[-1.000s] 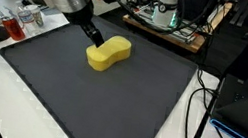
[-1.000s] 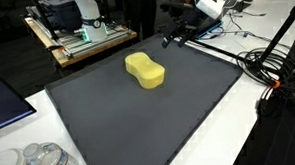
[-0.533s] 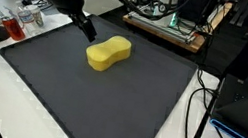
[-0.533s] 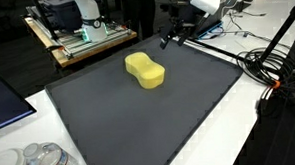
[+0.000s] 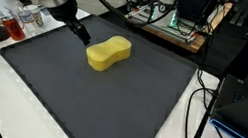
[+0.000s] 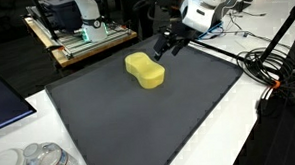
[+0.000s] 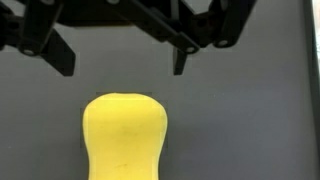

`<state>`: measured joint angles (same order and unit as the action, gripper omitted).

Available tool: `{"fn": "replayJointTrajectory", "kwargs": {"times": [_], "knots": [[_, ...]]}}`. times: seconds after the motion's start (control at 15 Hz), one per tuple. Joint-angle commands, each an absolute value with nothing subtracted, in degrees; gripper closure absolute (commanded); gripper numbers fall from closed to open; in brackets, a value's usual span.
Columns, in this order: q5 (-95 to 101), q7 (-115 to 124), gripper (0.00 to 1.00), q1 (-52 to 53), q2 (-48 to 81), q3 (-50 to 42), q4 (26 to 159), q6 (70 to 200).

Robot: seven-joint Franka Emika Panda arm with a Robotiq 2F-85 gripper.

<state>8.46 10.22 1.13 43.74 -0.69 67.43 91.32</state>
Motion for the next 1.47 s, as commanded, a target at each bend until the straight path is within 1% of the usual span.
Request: {"fn": "replayJointTrajectory", "kwargs": {"times": [0.0, 0.27, 0.6, 0.73, 1.07, 1.4], "knots": [[4.19, 3.84, 0.00, -3.38, 42.48, -0.63, 71.76, 94.83], [-0.53, -1.30, 0.00, -7.09, 37.97, 0.04, 80.69, 98.69], [-7.63, -6.42, 0.00, -9.83, 32.39, 0.50, 93.02, 112.81], [-10.33, -9.51, 0.00, -11.19, 30.17, 0.55, 96.78, 115.69], [-16.49, -18.23, 0.00, -15.45, 24.82, -0.02, 103.53, 115.05], [-21.30, -27.62, 0.00, -19.26, 24.44, -0.60, 104.68, 112.84]]}}
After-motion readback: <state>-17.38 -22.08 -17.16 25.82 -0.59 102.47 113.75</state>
